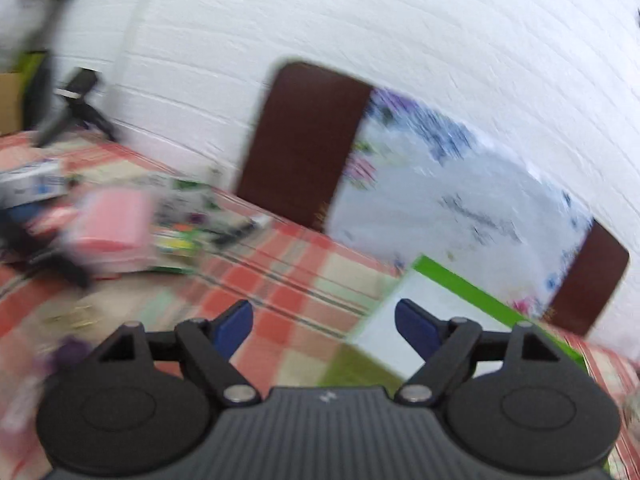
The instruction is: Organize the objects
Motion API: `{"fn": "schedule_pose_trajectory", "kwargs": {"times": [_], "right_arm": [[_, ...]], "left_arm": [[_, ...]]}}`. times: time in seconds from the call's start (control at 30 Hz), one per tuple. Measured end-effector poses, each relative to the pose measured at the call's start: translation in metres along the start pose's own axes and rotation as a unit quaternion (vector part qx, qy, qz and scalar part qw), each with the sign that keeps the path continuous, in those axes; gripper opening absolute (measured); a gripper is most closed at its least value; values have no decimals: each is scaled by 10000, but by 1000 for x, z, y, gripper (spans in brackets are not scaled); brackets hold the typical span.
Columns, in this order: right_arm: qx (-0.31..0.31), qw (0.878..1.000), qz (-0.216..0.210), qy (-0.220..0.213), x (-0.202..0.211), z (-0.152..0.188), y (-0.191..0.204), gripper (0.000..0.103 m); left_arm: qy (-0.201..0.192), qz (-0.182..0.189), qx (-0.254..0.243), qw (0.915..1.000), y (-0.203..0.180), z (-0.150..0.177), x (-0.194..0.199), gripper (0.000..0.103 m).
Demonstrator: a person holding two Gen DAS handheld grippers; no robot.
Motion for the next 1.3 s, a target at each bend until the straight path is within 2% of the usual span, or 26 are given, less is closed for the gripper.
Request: {"fn": "schedule_pose_trajectory", "kwargs": {"times": [0.1, 0.13, 0.2, 0.27, 0.33, 0.43, 0.57, 0.63, 0.67, 0.73, 0.83, 0.93, 1.0, 1.17, 1.3], "right_arm": [[-122, 9978, -270, 600, -37, 2, -6, 87], [-172, 9952, -409, 873, -49, 4, -5, 90], [-368, 9863, -824, 1378, -75, 10, -3, 88], [-478, 9818, -922, 1591, -88, 16, 0, 85], [-369, 9831, -1078, 1432, -87, 12, 8, 73], [-208, 9739, -1918, 1198, -72, 2, 37, 58], [1049, 9584, -2542, 765, -42, -1, 102, 58], [1373, 9478, -2802, 657, -33, -3, 122, 60], [1421, 9477, -2801, 571, -29, -4, 126, 62], [1215, 9580, -2575, 342, -22, -14, 118, 75], [509, 9749, -2160, -174, -3, -31, 82, 77], [-23, 9740, -2216, -472, 34, -24, 60, 78], [-71, 9733, -2252, -446, 52, -5, 58, 78], [43, 9680, -2505, 142, 63, 51, 88, 77], [64, 9589, -2820, 312, 66, 62, 117, 77]], "left_arm": [[229, 96, -14, 9997, 2, 19, -3, 88], [273, 93, 6, 9996, 5, 24, -3, 88], [307, 50, 111, 9995, 14, 29, -1, 88], [325, -16, 275, 9991, 25, 30, 0, 88], [305, -26, 439, 9986, 35, 29, 5, 88], [268, -40, 535, 9982, 42, 28, 8, 88], [286, 0, 533, 9982, 40, 28, 9, 88], [291, 14, 502, 9983, 38, 29, 10, 88], [293, 20, 493, 9983, 38, 29, 11, 88], [287, 42, 475, 9984, 39, 29, 12, 88], [274, 92, 447, 9986, 35, 29, 13, 88], [308, 197, 433, 9984, 31, 30, 12, 88], [361, 255, 511, 9977, 30, 31, 10, 88], [455, 222, 572, 9971, 29, 33, 6, 88], [529, 248, 410, 9975, 17, 34, 1, 88]]}}
Point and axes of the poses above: each gripper's, at about its wrist camera, not at the fingertips, and x roughly against the way its jaws point, y to its left, z to its underside, the point moved 8 cm from there along -x, roughly the way its jaws point, and after that the axes turned 3 degrees about -x, right-handed, at the moved point
